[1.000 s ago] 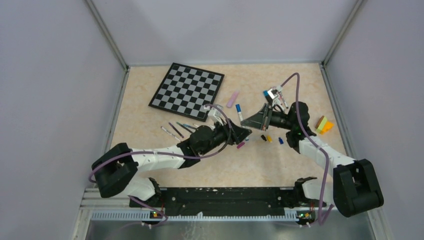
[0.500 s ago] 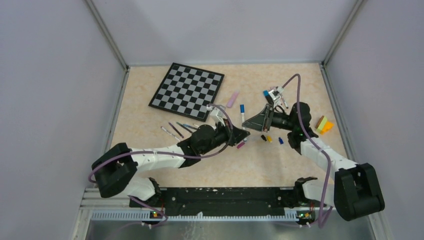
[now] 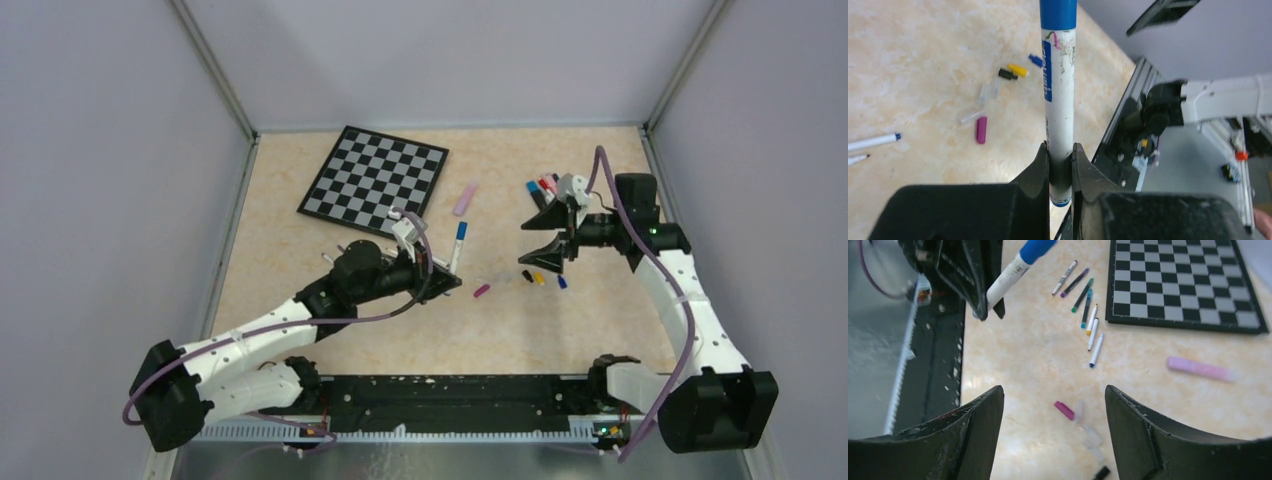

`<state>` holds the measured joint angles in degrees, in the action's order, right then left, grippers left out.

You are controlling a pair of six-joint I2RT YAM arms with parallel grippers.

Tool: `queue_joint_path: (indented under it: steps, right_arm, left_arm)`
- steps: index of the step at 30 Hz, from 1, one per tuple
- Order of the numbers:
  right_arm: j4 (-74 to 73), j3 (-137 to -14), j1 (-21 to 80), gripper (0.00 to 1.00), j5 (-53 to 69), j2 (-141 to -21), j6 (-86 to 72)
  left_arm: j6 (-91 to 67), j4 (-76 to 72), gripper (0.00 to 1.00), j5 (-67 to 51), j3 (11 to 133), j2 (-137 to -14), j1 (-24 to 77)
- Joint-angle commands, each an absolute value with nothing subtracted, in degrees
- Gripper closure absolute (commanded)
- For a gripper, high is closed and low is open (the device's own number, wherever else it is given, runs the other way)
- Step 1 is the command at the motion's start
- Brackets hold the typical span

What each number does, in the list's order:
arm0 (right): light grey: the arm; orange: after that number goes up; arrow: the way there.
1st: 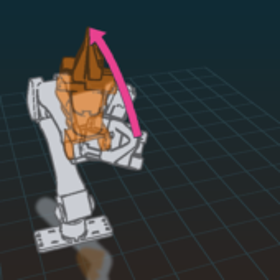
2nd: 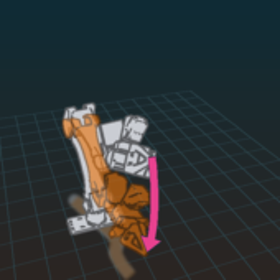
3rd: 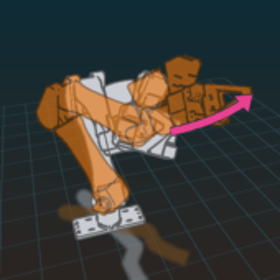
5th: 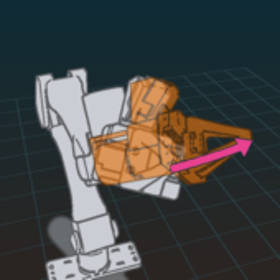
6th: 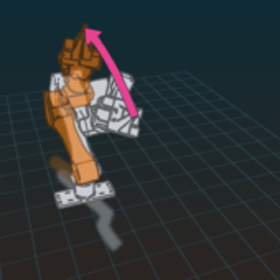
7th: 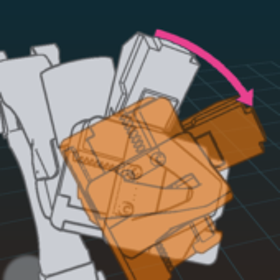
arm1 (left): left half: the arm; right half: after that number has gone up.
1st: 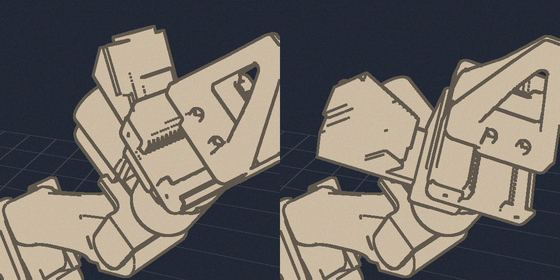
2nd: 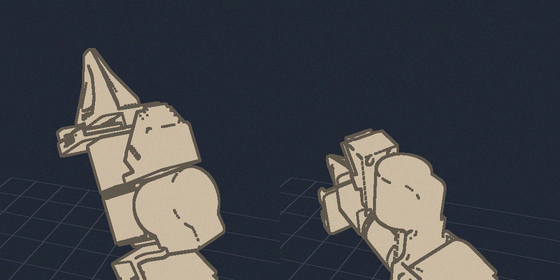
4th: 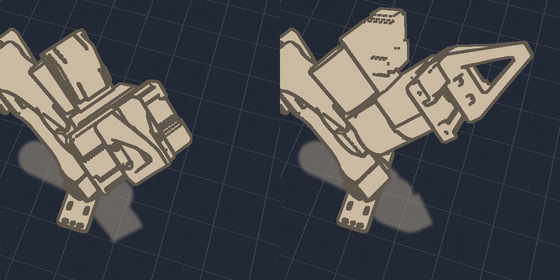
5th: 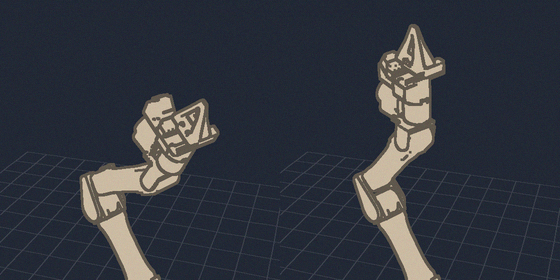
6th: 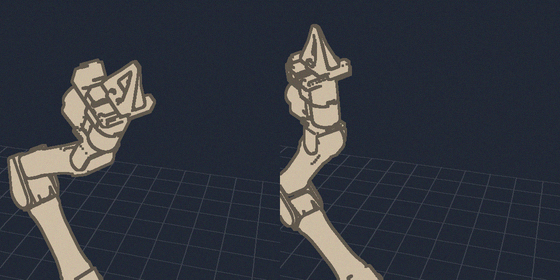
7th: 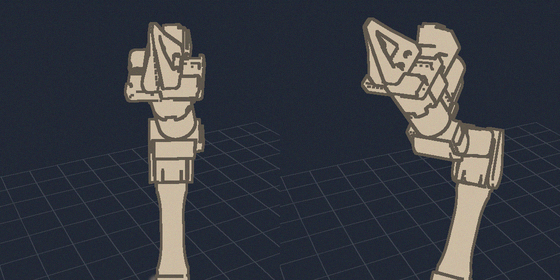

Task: Open the pen caps
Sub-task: Pick up the pen from the center of the board.

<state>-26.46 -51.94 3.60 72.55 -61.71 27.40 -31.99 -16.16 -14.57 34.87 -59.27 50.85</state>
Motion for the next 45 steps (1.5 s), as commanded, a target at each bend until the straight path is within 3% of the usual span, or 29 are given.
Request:
queue_joint_path:
  steps: [1,7,14,21,29,34,45]
  right_arm:
    - [-66.2,-63.4,3.8,0.28,73.9,-65.2,80.7]
    - [-84.9,-75.8,12.1,0.28,69.5,-73.6,101.3]
    - [-84.7,-79.7,17.7,0.28,65.4,-76.0,98.3]
    - [-82.9,-75.8,23.7,0.34,62.9,-77.0,96.7]
    - [-81.0,-75.5,27.8,0.50,57.1,-78.1,95.1]
    - [-80.1,-75.7,29.2,0.66,55.3,-78.7,93.8]
    - [-81.6,-75.7,30.0,0.89,56.6,-78.5,94.3]
  left_arm:
    - [-21.6,-1.7,1.00,-27.2,39.5,-56.8,48.7]
    - [-16.2,4.2,1.00,-37.7,43.8,-61.9,48.4]
    - [-15.3,3.6,1.00,-47.2,47.0,-68.7,48.2]
    - [-14.0,3.5,1.00,-52.5,49.4,-74.1,48.1]
    - [-13.7,3.7,1.00,-54.8,51.0,-77.2,48.0]
    - [-13.5,3.9,1.00,-54.9,51.0,-77.0,47.8]
    - [-13.4,4.2,0.99,-54.5,50.4,-77.1,47.4]
